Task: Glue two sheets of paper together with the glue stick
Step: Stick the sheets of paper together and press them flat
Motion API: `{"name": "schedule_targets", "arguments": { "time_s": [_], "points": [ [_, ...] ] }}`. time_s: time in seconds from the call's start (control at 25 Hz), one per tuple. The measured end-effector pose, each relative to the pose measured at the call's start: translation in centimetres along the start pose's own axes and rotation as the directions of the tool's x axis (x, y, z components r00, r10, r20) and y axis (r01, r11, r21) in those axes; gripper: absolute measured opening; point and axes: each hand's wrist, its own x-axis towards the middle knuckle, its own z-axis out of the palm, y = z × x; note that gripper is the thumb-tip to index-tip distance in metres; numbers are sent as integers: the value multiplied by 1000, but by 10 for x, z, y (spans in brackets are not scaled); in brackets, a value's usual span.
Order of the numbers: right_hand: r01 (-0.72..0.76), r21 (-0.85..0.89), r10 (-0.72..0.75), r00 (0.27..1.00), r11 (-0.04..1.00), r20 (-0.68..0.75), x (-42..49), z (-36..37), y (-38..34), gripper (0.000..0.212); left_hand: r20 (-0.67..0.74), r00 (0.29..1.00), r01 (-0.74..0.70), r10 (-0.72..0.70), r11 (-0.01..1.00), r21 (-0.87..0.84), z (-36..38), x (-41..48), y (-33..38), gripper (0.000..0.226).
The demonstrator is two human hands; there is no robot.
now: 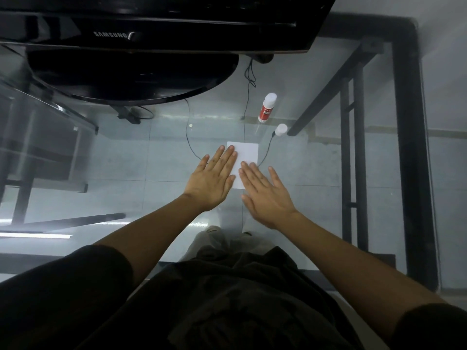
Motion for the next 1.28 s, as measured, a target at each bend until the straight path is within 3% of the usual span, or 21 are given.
{"name": "schedule_targets", "arguments": {
  "time_s": [0.2,0.52,1.28],
  "points": [
    [-66,-57,67,998,996,7,-5,-3,23,57,2,1000,14,-14,1000,-9,0,1,-1,59],
    [-25,-68,25,1000,997,6,0,-8,35,57,-7,1000,5,-6,1000,-22,0,1,-1,58],
    [-134,7,134,991,991,16,28,-14,32,60,-19,1000,5,-5,1000,-4,3,2,-2,56]
  ]
}}
